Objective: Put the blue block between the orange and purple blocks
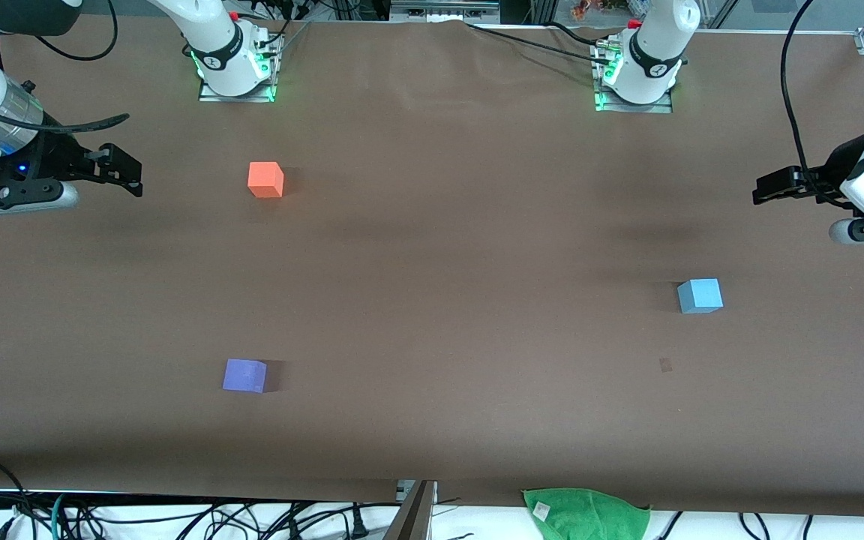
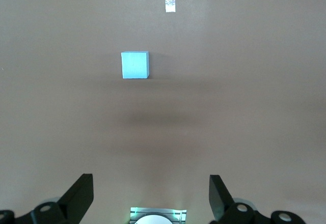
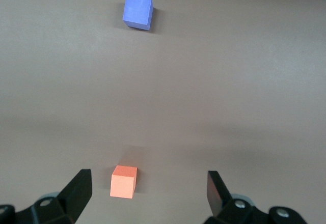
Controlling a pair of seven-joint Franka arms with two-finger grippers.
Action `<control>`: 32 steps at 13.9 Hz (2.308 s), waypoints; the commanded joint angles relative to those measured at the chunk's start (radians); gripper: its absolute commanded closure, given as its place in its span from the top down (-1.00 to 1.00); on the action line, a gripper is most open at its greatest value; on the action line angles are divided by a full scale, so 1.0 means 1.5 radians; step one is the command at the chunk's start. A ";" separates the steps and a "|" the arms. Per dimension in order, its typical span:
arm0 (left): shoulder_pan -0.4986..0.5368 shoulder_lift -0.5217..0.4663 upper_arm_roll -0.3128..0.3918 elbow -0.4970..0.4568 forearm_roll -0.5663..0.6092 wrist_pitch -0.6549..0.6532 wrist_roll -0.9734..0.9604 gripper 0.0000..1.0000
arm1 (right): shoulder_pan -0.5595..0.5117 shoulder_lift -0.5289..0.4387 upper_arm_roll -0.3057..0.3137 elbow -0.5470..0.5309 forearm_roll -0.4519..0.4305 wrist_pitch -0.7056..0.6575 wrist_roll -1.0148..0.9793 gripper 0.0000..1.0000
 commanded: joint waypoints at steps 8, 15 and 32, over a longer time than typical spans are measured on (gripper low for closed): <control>0.003 0.008 0.001 0.018 -0.013 -0.004 0.012 1.00 | -0.009 0.000 0.005 0.008 0.005 -0.006 -0.010 1.00; 0.002 0.010 0.000 0.018 -0.006 -0.006 0.009 1.00 | -0.009 -0.001 0.005 0.008 0.005 -0.006 -0.010 1.00; 0.077 0.073 0.002 0.026 -0.005 0.008 0.149 1.00 | -0.009 0.000 0.004 0.008 0.005 -0.006 -0.011 1.00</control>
